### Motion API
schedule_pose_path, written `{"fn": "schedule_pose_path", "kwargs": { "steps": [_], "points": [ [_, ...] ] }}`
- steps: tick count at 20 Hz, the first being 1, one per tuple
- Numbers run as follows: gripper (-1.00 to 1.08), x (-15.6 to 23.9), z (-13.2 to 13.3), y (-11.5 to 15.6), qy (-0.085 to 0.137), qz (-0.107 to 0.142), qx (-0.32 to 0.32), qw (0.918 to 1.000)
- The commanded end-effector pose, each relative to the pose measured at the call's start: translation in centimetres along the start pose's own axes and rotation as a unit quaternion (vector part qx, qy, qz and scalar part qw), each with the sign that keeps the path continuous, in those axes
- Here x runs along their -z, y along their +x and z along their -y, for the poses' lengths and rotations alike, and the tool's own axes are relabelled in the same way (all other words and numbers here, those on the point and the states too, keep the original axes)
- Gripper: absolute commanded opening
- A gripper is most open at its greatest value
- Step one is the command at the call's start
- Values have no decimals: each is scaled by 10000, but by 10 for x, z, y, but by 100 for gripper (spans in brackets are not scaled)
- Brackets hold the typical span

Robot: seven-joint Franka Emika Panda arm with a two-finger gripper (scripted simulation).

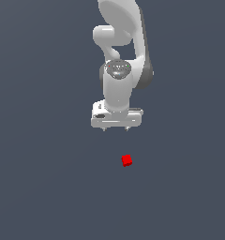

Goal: Pick up the red cube and move it to a goal position.

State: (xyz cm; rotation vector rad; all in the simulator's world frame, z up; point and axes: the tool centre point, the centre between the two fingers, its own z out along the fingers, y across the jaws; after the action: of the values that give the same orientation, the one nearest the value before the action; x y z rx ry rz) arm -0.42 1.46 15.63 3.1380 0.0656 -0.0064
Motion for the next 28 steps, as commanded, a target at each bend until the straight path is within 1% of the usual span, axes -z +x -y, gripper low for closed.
{"fn": "schedule_pose_path", "kwargs": {
  "steps": [1,6,12,28],
  "points": [
    [100,0,0,0,0,0,0,10000],
    [100,-5,1,3,1,-1,37,10000],
    [100,-24,7,16,5,-4,176,9998],
    [100,-112,40,78,12,-18,860,9963]
  ]
}}
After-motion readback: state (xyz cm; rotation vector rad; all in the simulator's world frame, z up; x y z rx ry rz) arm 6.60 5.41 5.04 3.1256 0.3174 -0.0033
